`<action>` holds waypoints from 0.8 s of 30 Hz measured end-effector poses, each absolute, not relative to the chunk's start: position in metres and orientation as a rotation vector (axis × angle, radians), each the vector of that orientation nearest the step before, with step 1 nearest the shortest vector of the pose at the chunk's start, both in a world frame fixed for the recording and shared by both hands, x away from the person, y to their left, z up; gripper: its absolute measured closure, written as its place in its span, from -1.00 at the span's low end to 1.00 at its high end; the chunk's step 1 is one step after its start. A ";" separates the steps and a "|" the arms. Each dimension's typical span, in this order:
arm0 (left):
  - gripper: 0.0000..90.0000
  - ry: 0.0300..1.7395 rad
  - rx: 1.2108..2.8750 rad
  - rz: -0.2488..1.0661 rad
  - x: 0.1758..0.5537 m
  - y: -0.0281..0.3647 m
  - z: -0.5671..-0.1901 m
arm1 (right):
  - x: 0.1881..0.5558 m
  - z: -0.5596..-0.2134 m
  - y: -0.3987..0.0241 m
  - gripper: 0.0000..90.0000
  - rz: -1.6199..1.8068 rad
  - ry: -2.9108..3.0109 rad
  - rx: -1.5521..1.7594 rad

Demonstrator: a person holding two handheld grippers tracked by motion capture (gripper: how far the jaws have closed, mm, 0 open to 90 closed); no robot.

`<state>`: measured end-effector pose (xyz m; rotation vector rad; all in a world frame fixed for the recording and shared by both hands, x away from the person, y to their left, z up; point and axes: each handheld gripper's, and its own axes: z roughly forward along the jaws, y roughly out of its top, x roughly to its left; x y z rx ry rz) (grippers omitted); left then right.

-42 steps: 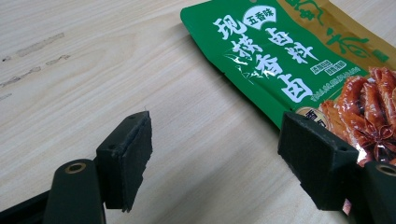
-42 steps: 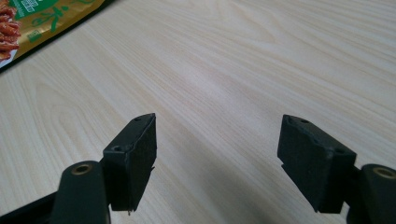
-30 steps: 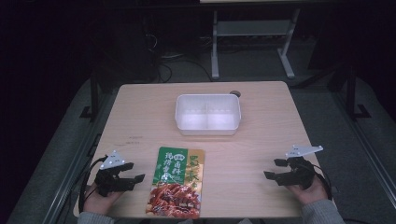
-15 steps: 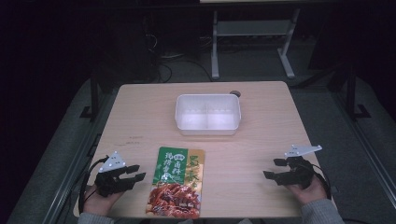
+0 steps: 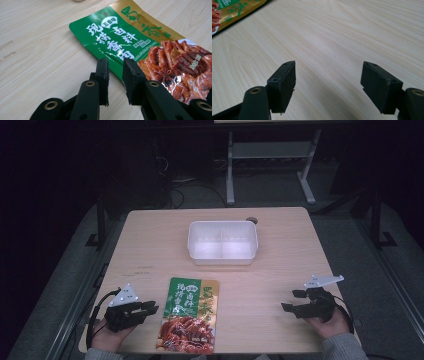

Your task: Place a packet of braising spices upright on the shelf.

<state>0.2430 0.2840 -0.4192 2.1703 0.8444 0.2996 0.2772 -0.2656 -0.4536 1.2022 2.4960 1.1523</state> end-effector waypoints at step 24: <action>0.95 0.748 2.237 0.196 0.238 0.266 -0.422 | 0.279 -0.455 -0.261 -0.39 1.150 2.509 1.189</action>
